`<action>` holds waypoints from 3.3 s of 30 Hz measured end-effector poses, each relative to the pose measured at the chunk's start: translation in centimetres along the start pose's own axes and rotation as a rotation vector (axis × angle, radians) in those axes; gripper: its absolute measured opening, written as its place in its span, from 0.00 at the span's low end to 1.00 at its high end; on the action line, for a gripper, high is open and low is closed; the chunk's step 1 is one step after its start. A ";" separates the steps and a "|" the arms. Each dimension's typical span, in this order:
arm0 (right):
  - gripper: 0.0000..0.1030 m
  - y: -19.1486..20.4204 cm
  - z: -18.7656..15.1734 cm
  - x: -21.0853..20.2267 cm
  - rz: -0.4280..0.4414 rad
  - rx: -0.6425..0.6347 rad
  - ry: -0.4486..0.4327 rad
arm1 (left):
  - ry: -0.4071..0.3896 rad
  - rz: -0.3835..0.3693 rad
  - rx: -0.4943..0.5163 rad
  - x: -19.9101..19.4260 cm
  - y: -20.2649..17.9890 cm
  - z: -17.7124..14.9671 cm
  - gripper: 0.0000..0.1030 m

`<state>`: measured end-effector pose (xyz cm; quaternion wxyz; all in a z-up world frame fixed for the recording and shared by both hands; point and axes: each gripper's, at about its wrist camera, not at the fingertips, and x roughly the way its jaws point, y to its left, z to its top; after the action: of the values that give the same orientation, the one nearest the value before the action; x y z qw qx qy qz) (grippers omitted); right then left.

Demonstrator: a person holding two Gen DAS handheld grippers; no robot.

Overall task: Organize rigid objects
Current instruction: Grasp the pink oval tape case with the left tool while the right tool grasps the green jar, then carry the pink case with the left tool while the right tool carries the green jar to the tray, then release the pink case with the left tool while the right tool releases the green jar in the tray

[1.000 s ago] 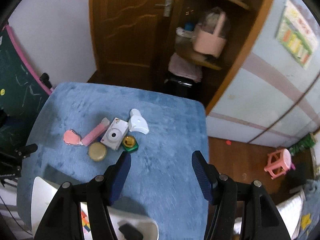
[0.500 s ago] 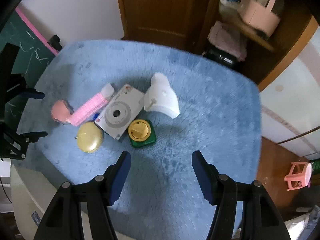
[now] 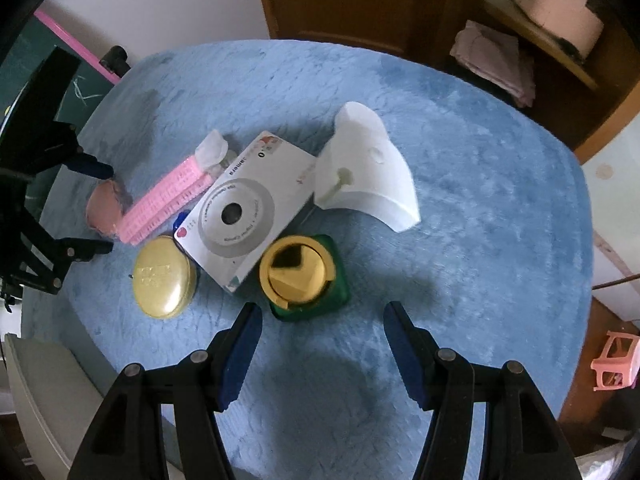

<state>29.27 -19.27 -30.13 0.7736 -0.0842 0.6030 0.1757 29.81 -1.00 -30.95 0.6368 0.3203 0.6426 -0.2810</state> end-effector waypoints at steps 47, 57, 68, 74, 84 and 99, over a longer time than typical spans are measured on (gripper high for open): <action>0.41 2.0 -5.7 -13.1 -0.007 0.164 -0.191 | -0.359 0.153 -0.388 -14.4 -4.1 -9.1 0.54; 0.41 6.3 -9.6 -22.1 -0.055 0.193 -0.319 | -0.551 0.111 -0.494 -22.8 -9.3 -13.7 0.54; 0.41 10.2 -16.0 -22.8 -0.060 0.228 -0.289 | -0.512 0.014 -0.369 -19.9 -18.4 -17.4 0.54; 0.41 10.8 -18.9 -18.9 -0.043 0.290 -0.211 | -0.420 0.004 -0.247 -14.6 -23.2 -18.4 0.54; 0.41 11.6 -21.0 -12.8 -0.041 0.336 -0.093 | -0.311 -0.056 -0.134 -8.7 -27.4 -18.4 0.54; 0.50 11.2 -20.5 -9.9 -0.026 0.377 -0.021 | -0.248 -0.061 -0.134 -8.1 -27.8 -18.1 0.73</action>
<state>4.44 -17.64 -24.99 0.7842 0.0565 0.6159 0.0504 -3.25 -5.18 -23.64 0.7224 0.2203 0.5858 -0.2939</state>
